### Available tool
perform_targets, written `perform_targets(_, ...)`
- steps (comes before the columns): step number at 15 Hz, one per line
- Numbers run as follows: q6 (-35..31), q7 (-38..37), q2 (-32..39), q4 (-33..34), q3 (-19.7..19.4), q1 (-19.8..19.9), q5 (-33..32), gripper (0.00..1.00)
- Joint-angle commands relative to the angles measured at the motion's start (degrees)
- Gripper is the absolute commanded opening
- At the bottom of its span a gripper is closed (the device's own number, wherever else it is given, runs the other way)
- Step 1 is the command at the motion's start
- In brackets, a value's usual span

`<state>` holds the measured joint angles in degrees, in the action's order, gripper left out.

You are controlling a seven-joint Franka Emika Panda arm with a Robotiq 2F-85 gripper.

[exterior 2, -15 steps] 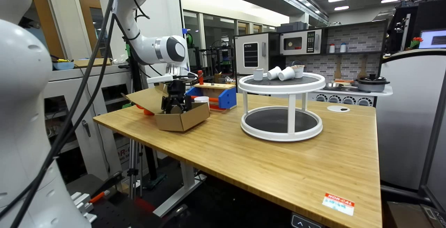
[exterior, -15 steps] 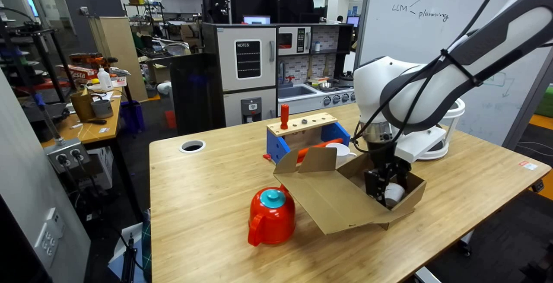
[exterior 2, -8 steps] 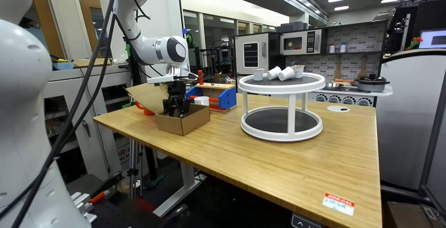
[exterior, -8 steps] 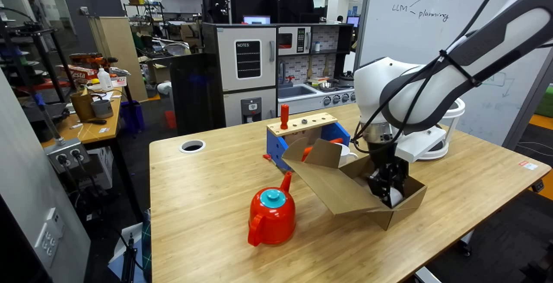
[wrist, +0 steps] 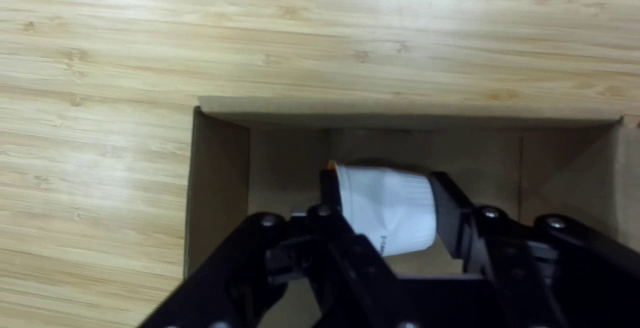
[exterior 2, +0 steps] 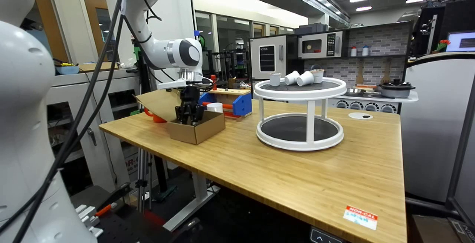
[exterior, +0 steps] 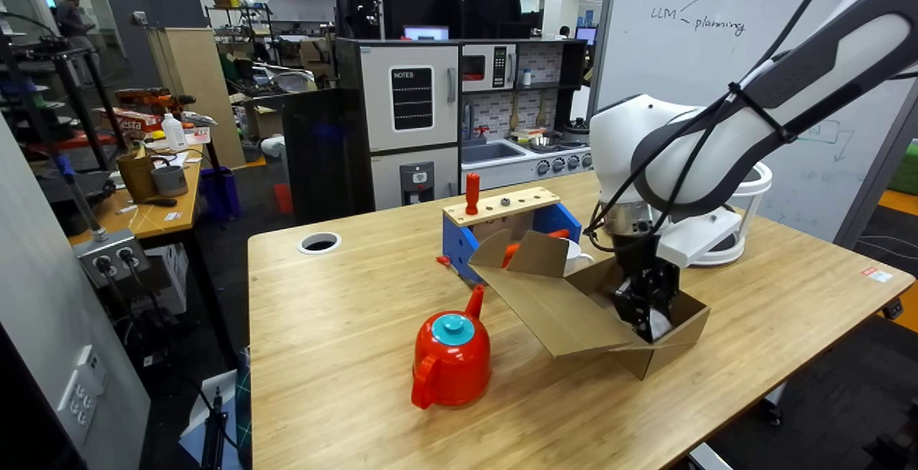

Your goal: Put one of the cups on the stand in the box and then put it back on the stand

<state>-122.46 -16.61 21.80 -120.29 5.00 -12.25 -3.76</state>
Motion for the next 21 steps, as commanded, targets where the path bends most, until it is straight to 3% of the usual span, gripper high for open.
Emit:
perform_targets(1,0.35,0.39,-0.72,0.15,-0.35,0.49,-0.13,0.22)
perform_targets(14,-0.23,-2.59,-2.98,-0.01,-1.99,-1.15,-8.32,0.22)
perform_targets(21,-1.82,-7.19,-13.99,-5.56,-0.31,-2.96,-19.31,0.22)
